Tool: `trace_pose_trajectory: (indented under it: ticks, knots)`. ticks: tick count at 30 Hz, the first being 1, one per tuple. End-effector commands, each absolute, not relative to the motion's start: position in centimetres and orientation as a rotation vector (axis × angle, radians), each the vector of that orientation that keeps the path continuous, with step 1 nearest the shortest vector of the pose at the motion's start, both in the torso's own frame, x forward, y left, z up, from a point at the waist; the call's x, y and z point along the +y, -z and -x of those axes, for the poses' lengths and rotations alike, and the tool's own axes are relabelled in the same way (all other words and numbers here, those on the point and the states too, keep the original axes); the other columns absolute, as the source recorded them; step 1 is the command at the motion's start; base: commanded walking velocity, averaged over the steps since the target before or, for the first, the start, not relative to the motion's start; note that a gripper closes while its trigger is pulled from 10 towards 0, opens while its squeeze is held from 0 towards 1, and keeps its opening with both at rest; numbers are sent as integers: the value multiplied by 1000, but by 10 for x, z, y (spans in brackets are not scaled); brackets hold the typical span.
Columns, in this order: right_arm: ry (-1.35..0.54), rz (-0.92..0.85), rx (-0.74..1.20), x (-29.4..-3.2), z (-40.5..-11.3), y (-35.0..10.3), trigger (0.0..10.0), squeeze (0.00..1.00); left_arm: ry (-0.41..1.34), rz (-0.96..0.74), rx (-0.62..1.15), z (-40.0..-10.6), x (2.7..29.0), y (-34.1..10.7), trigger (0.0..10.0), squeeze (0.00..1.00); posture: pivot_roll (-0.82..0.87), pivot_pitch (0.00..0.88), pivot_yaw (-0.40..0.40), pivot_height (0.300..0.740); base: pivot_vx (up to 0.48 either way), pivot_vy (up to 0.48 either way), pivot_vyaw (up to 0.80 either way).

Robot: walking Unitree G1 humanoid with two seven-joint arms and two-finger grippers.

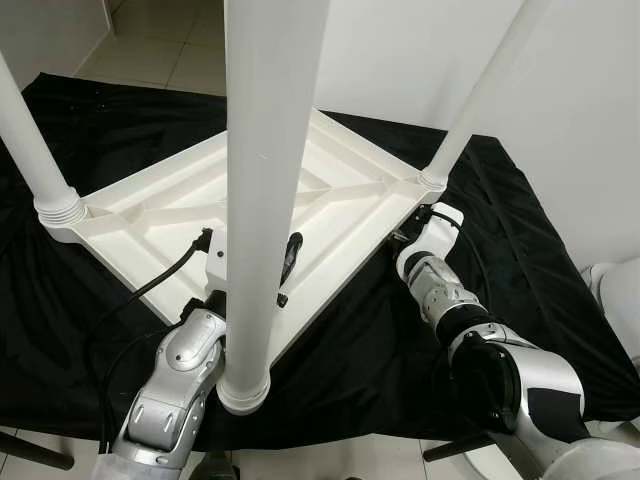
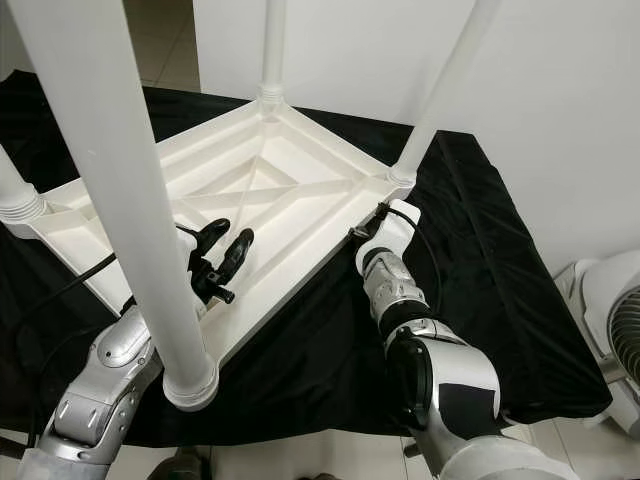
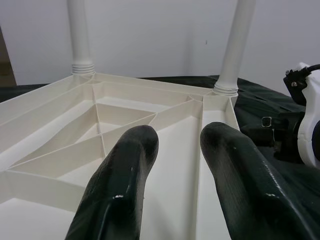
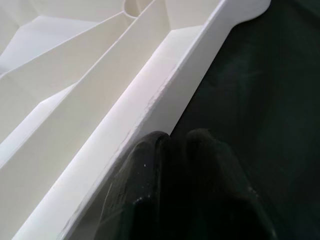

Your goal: Building children table

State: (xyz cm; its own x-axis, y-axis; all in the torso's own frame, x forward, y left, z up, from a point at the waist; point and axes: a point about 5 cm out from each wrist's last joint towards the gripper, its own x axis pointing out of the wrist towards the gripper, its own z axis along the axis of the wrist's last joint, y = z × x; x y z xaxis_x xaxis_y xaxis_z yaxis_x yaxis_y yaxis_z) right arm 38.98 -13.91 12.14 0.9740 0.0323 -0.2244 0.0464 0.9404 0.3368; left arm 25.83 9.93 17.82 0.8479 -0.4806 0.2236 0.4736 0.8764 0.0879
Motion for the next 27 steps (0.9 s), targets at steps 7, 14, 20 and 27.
trace_pose_trajectory:
  ticks: [7, 14, 20, 27]
  knots:
    - [-148, -309, 214, -109, -396, -137, 10000, 0, 698, -24, -267, -253, 81, -189, 10000, 0, 237, 56, -76, 740, 0, 0, 0]
    - [-181, -327, 174, -100, -400, -150, 10000, 0, 680, -9, -272, -253, 81, -194, 10000, 0, 238, 58, -67, 740, 0, 0, 0]
    - [-181, -322, 118, -92, -402, -161, 10000, 0, 672, 2, -277, -255, 80, -198, 10000, 0, 232, 62, -50, 740, 0, 0, 0]
    - [-213, -343, 85, -78, -402, -168, 10000, 0, 653, 18, -283, -256, 77, -204, 10000, 0, 220, 63, -27, 740, 0, 0, 0]
